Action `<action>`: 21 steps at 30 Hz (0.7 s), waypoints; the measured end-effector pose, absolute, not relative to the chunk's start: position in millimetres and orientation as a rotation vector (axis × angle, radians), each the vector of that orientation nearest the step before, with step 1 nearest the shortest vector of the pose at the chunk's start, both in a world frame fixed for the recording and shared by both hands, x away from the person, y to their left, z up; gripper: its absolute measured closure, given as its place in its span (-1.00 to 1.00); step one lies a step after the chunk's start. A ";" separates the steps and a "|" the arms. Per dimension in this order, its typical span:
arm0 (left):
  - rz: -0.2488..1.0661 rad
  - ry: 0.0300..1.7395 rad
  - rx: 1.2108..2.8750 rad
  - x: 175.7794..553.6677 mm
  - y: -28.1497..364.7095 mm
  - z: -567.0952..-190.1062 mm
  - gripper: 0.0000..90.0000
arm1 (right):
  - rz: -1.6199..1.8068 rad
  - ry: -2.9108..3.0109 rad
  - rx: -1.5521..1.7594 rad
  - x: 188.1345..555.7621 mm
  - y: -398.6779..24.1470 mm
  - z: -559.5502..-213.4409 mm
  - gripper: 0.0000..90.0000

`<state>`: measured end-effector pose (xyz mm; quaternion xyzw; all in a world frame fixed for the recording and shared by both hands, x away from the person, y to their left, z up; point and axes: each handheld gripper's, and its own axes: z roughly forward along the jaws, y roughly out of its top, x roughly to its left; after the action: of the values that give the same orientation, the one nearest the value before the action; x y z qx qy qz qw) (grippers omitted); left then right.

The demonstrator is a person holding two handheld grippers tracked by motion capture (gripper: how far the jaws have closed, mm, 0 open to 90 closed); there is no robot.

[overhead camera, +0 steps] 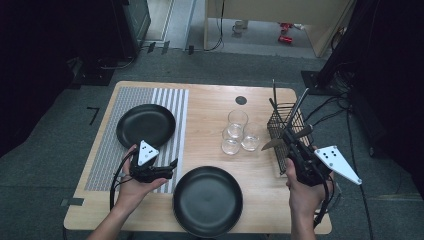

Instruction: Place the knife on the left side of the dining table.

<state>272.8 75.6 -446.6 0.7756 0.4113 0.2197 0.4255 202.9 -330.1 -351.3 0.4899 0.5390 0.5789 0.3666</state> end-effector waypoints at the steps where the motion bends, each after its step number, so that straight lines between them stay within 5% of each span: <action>1: 0.547 1.026 1.938 272.7 74.6 -446.6 -0.69 | 1.489 1.392 1.256 203.3 -327.8 -352.1 0.87; 21: 0.504 0.949 1.939 274.3 39.3 -444.1 -0.69 | 1.541 1.487 1.239 208.2 -298.7 -364.1 0.87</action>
<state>274.3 39.3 -444.1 0.7827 0.3833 0.2034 0.4462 208.2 -298.7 -364.1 0.4730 0.5678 0.5886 0.3277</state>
